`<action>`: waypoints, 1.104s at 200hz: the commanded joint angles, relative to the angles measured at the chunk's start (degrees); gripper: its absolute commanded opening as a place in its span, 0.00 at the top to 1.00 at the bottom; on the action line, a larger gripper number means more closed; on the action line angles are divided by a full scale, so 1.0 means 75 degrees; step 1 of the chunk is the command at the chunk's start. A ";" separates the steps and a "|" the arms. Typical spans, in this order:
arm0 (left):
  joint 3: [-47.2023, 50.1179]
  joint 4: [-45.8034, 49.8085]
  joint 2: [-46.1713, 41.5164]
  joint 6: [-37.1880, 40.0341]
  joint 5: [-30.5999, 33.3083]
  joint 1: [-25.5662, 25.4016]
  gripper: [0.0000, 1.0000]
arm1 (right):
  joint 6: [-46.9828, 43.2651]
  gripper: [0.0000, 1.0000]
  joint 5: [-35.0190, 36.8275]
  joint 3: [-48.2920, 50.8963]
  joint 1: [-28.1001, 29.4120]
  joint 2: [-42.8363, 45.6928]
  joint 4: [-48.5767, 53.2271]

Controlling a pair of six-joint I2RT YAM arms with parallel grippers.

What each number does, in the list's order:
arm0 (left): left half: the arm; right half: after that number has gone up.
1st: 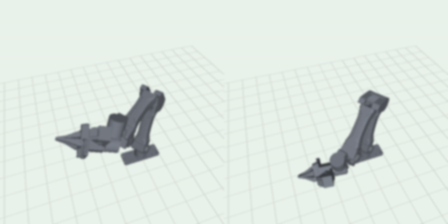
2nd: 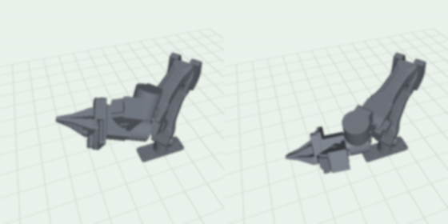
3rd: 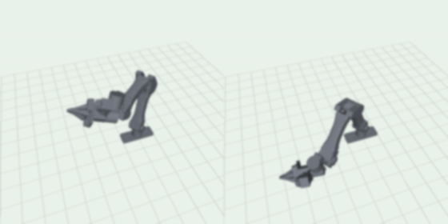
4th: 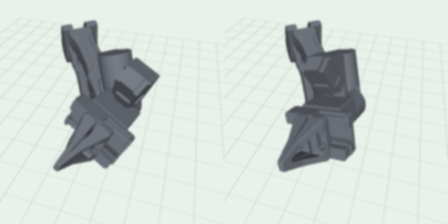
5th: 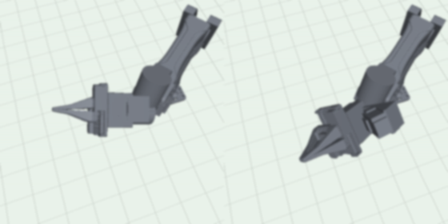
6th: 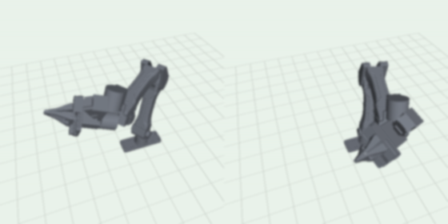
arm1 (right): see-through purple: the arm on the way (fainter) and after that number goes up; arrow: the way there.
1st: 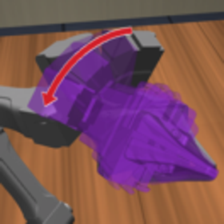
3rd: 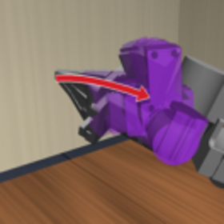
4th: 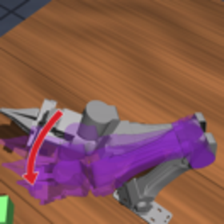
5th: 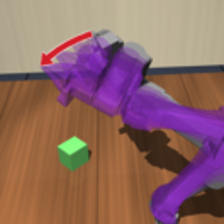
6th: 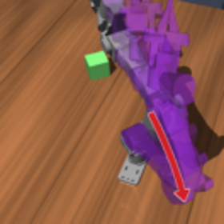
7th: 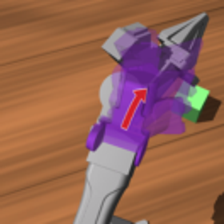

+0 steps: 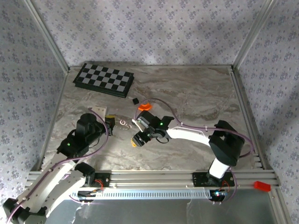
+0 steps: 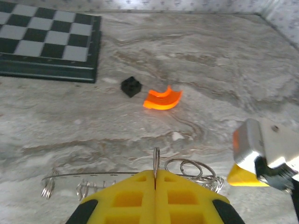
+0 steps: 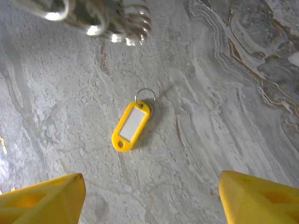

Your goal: Put the keys on the keyring

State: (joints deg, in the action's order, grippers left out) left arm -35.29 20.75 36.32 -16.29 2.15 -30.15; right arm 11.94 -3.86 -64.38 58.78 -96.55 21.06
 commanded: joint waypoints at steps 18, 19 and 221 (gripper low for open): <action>0.0157 0.0116 -0.0502 -0.0202 0.0114 0.0453 1.00 | 0.0224 0.29 0.0756 -0.0941 0.0288 -0.0662 0.0493; 0.0158 0.0110 -0.0510 -0.0198 0.0112 0.0456 1.00 | 0.0224 0.29 0.0758 -0.0954 0.0291 -0.0674 0.0495; 0.0404 0.0461 -0.1747 -0.0321 0.0210 0.1055 1.00 | 0.0749 0.56 0.1560 -0.2934 0.0711 -0.2820 0.1710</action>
State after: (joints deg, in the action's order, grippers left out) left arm -32.16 25.61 24.45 -18.13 2.44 -22.85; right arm 16.16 6.94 -84.31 64.27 -115.77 31.83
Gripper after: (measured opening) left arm 0.047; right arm 0.452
